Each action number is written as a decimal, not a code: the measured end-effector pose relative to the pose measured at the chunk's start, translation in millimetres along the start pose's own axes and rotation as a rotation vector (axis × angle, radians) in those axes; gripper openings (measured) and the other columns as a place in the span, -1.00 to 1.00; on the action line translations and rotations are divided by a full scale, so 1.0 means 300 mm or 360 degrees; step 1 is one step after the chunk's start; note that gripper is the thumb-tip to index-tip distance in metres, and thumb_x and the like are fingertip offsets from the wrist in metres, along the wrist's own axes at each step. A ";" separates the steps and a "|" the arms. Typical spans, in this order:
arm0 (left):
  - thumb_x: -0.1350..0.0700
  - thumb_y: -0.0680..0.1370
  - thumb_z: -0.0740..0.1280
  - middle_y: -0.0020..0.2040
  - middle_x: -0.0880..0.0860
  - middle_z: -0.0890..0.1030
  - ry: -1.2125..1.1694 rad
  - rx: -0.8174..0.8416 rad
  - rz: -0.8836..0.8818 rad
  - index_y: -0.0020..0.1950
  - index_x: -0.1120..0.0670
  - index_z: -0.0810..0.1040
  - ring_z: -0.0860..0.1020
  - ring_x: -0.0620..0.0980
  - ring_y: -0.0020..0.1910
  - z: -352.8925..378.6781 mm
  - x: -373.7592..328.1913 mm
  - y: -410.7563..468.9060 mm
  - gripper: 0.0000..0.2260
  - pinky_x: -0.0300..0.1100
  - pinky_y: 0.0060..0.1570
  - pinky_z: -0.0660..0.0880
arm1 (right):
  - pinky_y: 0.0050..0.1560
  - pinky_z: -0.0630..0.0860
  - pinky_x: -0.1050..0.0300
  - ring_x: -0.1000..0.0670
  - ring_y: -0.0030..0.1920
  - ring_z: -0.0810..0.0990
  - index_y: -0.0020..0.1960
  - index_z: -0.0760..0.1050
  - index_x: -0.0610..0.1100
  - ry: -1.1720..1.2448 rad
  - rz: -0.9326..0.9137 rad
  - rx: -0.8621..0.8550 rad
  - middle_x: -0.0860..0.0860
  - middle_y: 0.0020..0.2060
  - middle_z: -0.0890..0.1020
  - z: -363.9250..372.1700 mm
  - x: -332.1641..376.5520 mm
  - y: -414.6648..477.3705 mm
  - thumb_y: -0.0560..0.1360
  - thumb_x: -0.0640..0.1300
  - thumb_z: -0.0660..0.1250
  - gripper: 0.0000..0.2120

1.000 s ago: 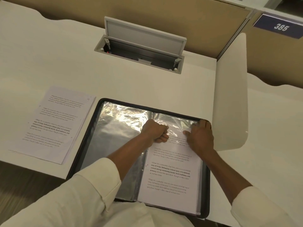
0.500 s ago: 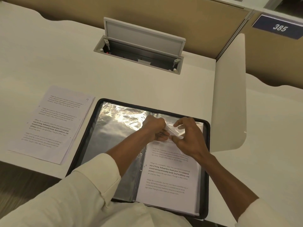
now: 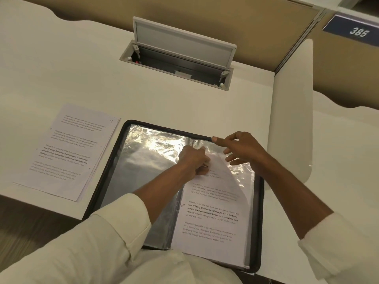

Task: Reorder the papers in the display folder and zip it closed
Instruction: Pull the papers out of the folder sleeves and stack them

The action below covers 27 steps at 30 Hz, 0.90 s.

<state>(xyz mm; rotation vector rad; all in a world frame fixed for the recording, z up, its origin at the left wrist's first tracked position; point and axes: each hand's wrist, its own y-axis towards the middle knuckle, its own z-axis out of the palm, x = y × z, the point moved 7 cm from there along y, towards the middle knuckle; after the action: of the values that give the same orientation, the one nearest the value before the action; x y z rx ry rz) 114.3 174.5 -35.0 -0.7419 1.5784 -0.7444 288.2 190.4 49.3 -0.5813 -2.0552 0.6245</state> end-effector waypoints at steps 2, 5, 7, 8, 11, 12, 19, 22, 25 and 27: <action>0.04 0.69 0.39 -0.20 0.22 0.75 0.0040 0.0030 -0.0017 0.00 0.29 0.70 0.67 0.11 -0.36 0.014 0.007 -0.013 -0.69 -0.04 -0.26 0.71 | -0.10 0.72 -0.05 -0.12 -0.15 0.75 0.11 0.59 -0.17 -0.0146 -0.0010 0.0056 -0.16 -0.05 0.72 -0.001 0.034 0.017 0.36 0.21 0.64 -0.44; 0.11 0.63 0.44 -0.17 0.21 0.76 0.0108 0.0099 -0.0035 0.05 0.28 0.68 0.68 0.09 -0.36 0.037 0.014 -0.051 -0.79 -0.09 -0.29 0.69 | -0.13 0.69 0.00 -0.12 -0.14 0.72 0.11 0.61 -0.24 -0.0426 -0.0044 0.0178 -0.15 -0.04 0.70 0.022 0.082 0.032 0.36 0.10 0.67 -0.47; 0.14 0.60 0.47 -0.18 0.19 0.76 0.0125 0.0139 -0.0026 0.08 0.28 0.67 0.68 0.06 -0.37 0.055 0.022 -0.076 -0.80 -0.15 -0.38 0.66 | -0.11 0.71 -0.02 -0.14 -0.11 0.72 0.11 0.60 -0.22 -0.0602 -0.0081 0.0224 -0.13 -0.05 0.68 0.042 0.097 0.054 0.36 -0.02 0.69 -0.53; 0.15 0.59 0.47 -0.19 0.18 0.76 0.0132 0.0152 -0.0017 0.10 0.28 0.66 0.68 0.05 -0.38 0.064 0.027 -0.085 -0.80 -0.17 -0.40 0.64 | -0.12 0.72 -0.03 -0.13 -0.12 0.71 0.11 0.59 -0.17 -0.0698 -0.0109 0.0235 -0.11 -0.04 0.66 0.053 0.102 0.067 0.35 -0.10 0.70 -0.56; 0.15 0.60 0.45 -0.19 0.20 0.75 0.0100 0.0166 0.0017 0.09 0.29 0.65 0.66 0.05 -0.39 0.084 0.034 -0.110 -0.79 -0.18 -0.42 0.62 | -0.25 0.61 0.10 -0.05 -0.14 0.69 0.06 0.54 -0.07 -0.1091 -0.0283 0.0280 -0.04 -0.03 0.63 0.088 0.120 0.108 0.35 -0.32 0.64 -0.59; 0.14 0.60 0.45 -0.18 0.21 0.75 0.0083 0.0163 0.0034 0.07 0.30 0.66 0.66 0.05 -0.40 0.087 0.033 -0.117 -0.79 -0.18 -0.42 0.62 | -0.31 0.50 0.18 0.01 -0.18 0.64 0.04 0.53 -0.05 -0.1246 -0.0346 0.0305 -0.02 -0.05 0.64 0.101 0.125 0.114 0.36 -0.37 0.60 -0.60; -0.35 0.57 0.39 -0.28 0.12 0.74 0.0143 0.0093 0.0233 -0.11 0.22 0.71 0.73 0.08 -0.32 0.080 0.038 -0.141 -0.41 -0.03 -0.20 0.69 | -0.05 0.74 -0.01 -0.11 -0.18 0.78 -0.04 0.75 -0.22 -0.1380 -0.0236 0.0316 -0.13 -0.24 0.76 0.110 0.101 0.187 0.43 -0.35 0.55 -0.88; -0.56 0.52 0.20 -0.32 0.08 0.73 0.0327 0.0011 0.0394 -0.16 0.22 0.71 0.75 0.08 -0.25 0.047 0.065 -0.149 -0.18 -0.02 -0.09 0.70 | 0.02 0.73 -0.07 -0.12 -0.19 0.79 -0.05 0.73 -0.31 -0.1225 -0.0028 0.0386 -0.16 -0.24 0.76 0.088 0.076 0.211 0.41 -0.35 0.60 -0.87; -0.57 0.54 0.15 -0.33 0.02 0.70 0.0557 -0.0074 0.0695 -0.21 0.12 0.65 0.70 0.00 -0.30 0.027 0.085 -0.160 -0.24 0.00 -0.02 0.66 | 0.07 0.72 -0.07 -0.11 -0.16 0.79 0.00 0.71 -0.34 -0.1146 0.0142 0.0459 -0.15 -0.21 0.77 0.073 0.040 0.220 0.37 -0.25 0.68 -0.72; -0.45 0.57 0.27 -0.34 -0.08 0.62 0.0915 -0.0169 0.1011 -0.22 0.00 0.56 0.60 -0.13 -0.29 0.024 0.092 -0.170 -0.47 -0.04 -0.06 0.61 | 0.09 0.72 -0.06 -0.10 -0.15 0.79 -0.01 0.70 -0.34 -0.1126 0.0198 0.0503 -0.14 -0.22 0.77 0.068 0.022 0.220 0.35 -0.12 0.71 -0.63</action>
<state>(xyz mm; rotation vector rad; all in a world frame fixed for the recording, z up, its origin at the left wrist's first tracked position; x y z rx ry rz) 121.2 121.6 -11.0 -0.0543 2.2296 -0.4100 278.3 240.5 2.3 -0.3225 -2.4933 1.3477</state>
